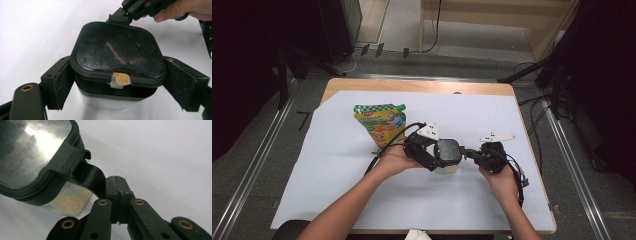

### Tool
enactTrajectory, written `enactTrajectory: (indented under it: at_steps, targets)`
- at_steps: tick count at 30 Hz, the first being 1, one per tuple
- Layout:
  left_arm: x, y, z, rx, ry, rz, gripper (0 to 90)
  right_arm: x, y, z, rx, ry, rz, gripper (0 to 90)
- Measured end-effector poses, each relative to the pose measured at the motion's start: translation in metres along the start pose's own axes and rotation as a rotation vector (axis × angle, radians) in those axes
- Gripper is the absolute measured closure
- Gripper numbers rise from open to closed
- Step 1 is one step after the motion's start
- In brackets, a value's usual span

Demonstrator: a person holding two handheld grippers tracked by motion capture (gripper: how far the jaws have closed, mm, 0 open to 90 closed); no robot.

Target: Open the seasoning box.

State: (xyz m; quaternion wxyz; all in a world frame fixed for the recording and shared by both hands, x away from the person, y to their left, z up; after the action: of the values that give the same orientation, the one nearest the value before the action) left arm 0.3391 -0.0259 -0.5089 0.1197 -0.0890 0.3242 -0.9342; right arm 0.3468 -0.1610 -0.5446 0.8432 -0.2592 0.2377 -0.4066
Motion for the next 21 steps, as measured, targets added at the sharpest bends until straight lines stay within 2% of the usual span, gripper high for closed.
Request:
enactTrajectory:
  at_steps: [11,16,21]
  targets:
    - [0.0018,0.001,0.0065,-0.011,-0.008,0.008,16.5,-0.0002,-0.0009,-0.0003,0.0,0.0,-0.003,90.0]
    - [0.0023,0.0018,0.0091,-0.013,-0.025,0.013,16.5,-0.0007,-0.001,-0.0004,0.0,-0.003,-0.006,90.0]
    - [0.0026,0.0025,0.0095,-0.016,-0.013,0.025,17.3,-0.0005,-0.0011,-0.0006,0.0,-0.003,-0.006,90.0]
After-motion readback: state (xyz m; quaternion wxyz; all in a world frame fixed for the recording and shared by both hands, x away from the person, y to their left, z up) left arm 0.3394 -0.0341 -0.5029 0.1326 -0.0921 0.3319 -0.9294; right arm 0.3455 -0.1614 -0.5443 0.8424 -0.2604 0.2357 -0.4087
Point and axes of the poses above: each handheld gripper's, and its own axes: y roughly forward along the jaws, z roughly out of its top, x roughly to its right, the point moved 9 cm from there along y, roughly forward along the jaws, and after that the axes turned 3 degrees about x, right-handed, at the moved point
